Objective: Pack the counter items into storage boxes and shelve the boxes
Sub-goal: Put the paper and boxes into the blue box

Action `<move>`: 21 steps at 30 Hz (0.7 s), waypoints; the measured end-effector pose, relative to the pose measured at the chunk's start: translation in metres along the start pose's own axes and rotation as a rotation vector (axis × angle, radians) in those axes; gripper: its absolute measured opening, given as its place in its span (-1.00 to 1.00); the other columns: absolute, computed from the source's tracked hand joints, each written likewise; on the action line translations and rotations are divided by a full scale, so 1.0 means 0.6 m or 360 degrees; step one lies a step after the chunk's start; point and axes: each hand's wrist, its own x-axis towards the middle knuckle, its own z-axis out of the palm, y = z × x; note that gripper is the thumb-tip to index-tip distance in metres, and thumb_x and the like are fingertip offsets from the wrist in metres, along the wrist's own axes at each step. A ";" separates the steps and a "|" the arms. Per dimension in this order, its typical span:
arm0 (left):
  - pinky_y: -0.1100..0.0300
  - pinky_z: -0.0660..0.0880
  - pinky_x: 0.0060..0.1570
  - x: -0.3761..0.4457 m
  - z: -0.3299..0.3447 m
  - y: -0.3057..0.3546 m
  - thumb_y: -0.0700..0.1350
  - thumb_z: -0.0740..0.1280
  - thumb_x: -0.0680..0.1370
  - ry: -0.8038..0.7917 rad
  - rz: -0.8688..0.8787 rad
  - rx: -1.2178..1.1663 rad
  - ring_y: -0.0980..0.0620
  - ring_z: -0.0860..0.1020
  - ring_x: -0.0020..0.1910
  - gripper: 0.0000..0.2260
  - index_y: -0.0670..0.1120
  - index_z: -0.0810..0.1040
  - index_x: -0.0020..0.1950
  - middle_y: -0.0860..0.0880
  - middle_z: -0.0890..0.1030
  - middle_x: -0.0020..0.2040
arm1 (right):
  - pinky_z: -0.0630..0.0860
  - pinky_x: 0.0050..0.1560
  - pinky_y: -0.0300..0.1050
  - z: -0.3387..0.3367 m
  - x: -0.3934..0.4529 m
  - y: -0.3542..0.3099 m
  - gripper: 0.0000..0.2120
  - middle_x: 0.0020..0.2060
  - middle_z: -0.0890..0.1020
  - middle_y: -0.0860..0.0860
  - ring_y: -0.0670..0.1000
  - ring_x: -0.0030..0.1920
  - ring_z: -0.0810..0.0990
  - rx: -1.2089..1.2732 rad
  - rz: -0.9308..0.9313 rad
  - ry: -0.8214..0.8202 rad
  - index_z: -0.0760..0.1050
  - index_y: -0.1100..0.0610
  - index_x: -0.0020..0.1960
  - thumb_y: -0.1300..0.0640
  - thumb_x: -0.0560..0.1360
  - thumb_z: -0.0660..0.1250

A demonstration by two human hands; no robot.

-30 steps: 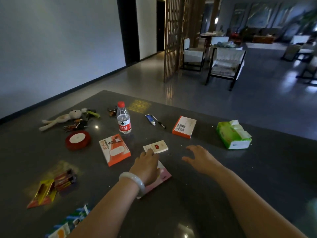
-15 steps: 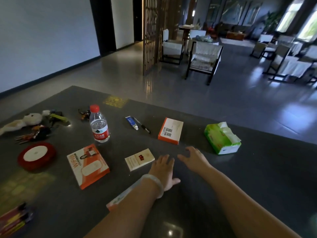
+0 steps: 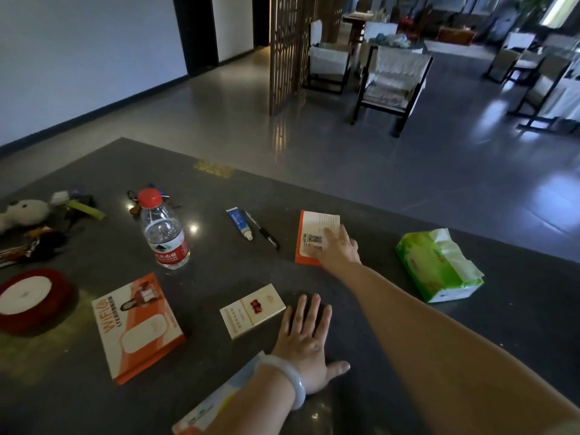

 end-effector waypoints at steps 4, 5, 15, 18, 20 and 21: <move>-0.09 -0.41 0.39 -0.002 0.003 -0.001 0.40 0.09 0.50 0.0023 0.0007 -0.0012 -0.06 -0.48 0.45 -0.13 0.05 -0.39 0.52 0.01 -0.49 0.49 | 0.05 0.47 0.17 -0.003 -0.003 0.045 -0.29 0.56 -0.12 -0.04 0.15 0.54 -0.07 -0.0187 -0.0102 -0.0118 -0.04 -0.13 0.55 -0.30 0.52 0.17; -0.09 -0.41 0.40 -0.002 0.003 0.000 0.40 0.09 0.50 0.0027 0.0008 -0.0010 -0.06 -0.48 0.45 -0.13 0.05 -0.38 0.53 0.01 -0.49 0.49 | 0.02 0.49 0.16 -0.010 -0.007 0.059 -0.29 0.56 -0.12 -0.05 0.13 0.54 -0.09 -0.0196 -0.0106 -0.0137 -0.04 -0.14 0.55 -0.29 0.52 0.18; -0.13 -0.32 0.46 -0.004 0.004 0.000 0.42 0.08 0.49 0.0085 -0.0024 0.0041 -0.08 -0.43 0.48 -0.13 0.05 -0.35 0.53 -0.01 -0.44 0.52 | 0.28 0.39 0.13 -0.072 -0.039 0.114 -0.16 0.46 0.27 0.09 0.16 0.42 0.28 -0.0242 -0.0082 -0.0054 0.13 0.02 0.51 -0.23 0.39 0.42; -0.16 -0.29 0.47 -0.005 0.001 0.002 0.41 0.08 0.49 0.0066 -0.0030 0.0021 -0.08 -0.43 0.48 -0.13 0.04 -0.35 0.54 -0.02 -0.43 0.52 | 0.29 0.32 0.17 -0.042 -0.042 0.073 0.07 0.41 0.32 0.14 0.21 0.39 0.27 -0.0249 0.0180 0.0058 0.06 0.14 0.51 -0.43 0.25 0.38; -0.15 -0.30 0.47 -0.007 -0.003 0.003 0.40 0.09 0.50 0.0052 -0.0035 0.0012 -0.08 -0.43 0.48 -0.13 0.03 -0.34 0.54 -0.02 -0.43 0.52 | 0.26 0.35 0.16 -0.023 -0.043 0.054 0.21 0.42 0.27 0.17 0.22 0.42 0.23 -0.0336 0.0285 0.0042 -0.01 0.21 0.53 -0.47 0.18 0.39; -0.14 -0.30 0.47 -0.008 -0.005 0.003 0.40 0.10 0.50 0.0049 -0.0034 0.0006 -0.08 -0.43 0.48 -0.13 0.03 -0.34 0.54 -0.02 -0.43 0.52 | 0.25 0.37 0.15 -0.015 -0.042 0.050 0.23 0.43 0.25 0.18 0.22 0.42 0.22 -0.0364 0.0322 0.0049 -0.04 0.23 0.53 -0.45 0.18 0.41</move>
